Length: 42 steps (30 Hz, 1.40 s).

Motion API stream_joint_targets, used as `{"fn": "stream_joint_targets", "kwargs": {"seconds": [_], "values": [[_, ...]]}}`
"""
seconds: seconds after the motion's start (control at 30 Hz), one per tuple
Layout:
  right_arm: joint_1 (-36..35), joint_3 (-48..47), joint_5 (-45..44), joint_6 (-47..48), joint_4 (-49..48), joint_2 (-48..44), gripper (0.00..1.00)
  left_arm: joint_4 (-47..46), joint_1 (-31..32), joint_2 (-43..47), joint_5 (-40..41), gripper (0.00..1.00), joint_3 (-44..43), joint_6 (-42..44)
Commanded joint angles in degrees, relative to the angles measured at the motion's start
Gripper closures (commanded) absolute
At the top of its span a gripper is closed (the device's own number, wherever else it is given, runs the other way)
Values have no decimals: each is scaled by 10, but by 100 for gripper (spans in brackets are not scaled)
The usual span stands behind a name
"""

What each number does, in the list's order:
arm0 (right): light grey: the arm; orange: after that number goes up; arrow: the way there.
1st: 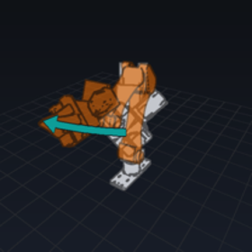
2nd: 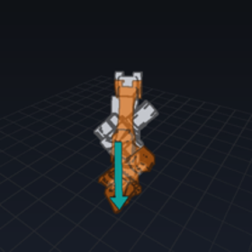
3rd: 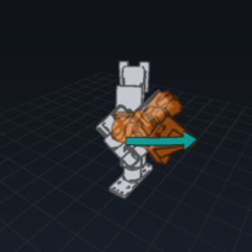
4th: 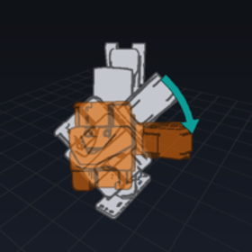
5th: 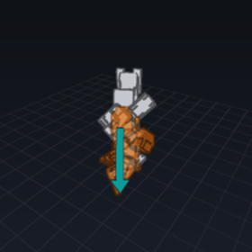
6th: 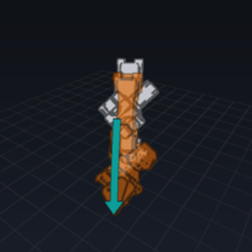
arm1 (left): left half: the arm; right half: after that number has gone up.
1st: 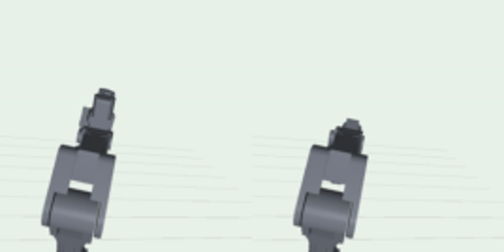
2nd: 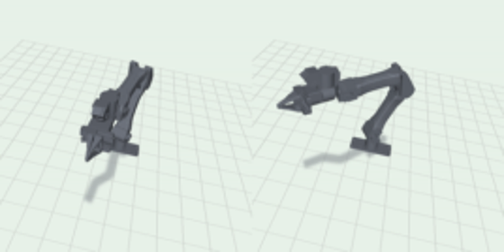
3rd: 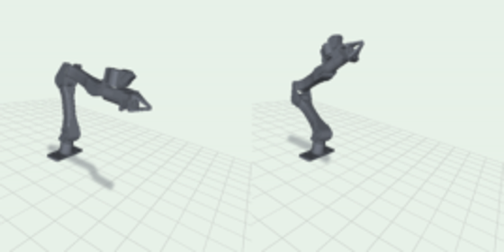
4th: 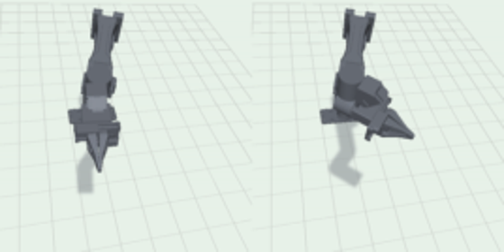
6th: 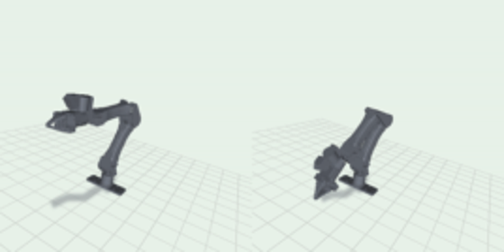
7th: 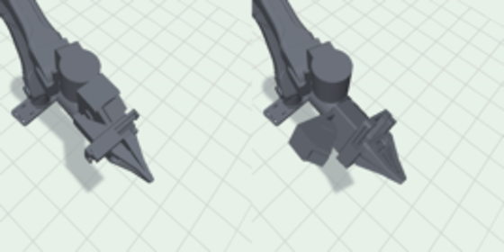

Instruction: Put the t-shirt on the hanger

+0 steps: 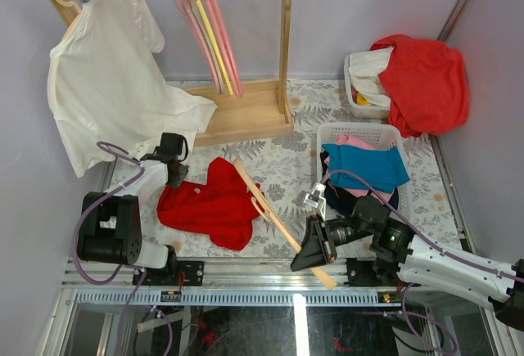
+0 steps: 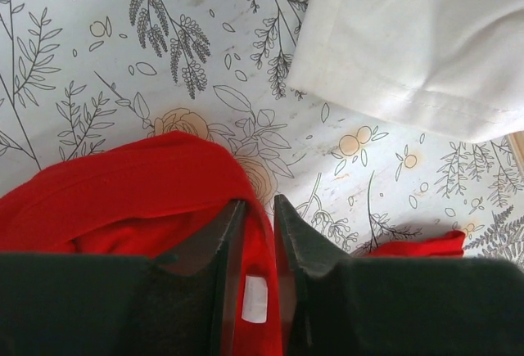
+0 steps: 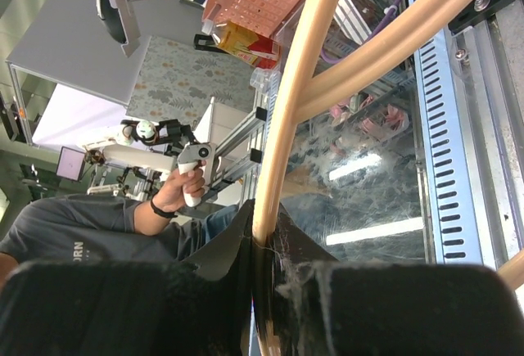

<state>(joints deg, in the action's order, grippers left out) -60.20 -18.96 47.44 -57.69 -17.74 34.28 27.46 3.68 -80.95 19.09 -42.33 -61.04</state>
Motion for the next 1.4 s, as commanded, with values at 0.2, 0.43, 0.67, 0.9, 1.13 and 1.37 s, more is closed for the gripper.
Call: {"fn": "stream_joint_targets", "kwargs": {"seconds": [0.2, 0.43, 0.67, 0.9, 1.13, 1.37], "values": [[3, -2, 10, -19, -82, 23, 100, -7, -2, 17, -3, 100, -22, 25], [3, -4, 28, -67, -190, 85, 100, 50, 11, 141, -29, 100, -75, 54], [3, -14, 48, -134, -316, 152, 100, 96, 45, 159, -49, 100, -153, 74], [-14, -24, 45, -203, -444, 197, 100, 110, 97, 161, -28, 100, -195, 63], [-51, -59, 2, -185, -465, 265, 100, 123, 123, 171, -14, 100, -216, 56], [-65, -63, -89, -100, -436, 310, 100, 144, 133, 192, -15, 100, -238, 58]]}}
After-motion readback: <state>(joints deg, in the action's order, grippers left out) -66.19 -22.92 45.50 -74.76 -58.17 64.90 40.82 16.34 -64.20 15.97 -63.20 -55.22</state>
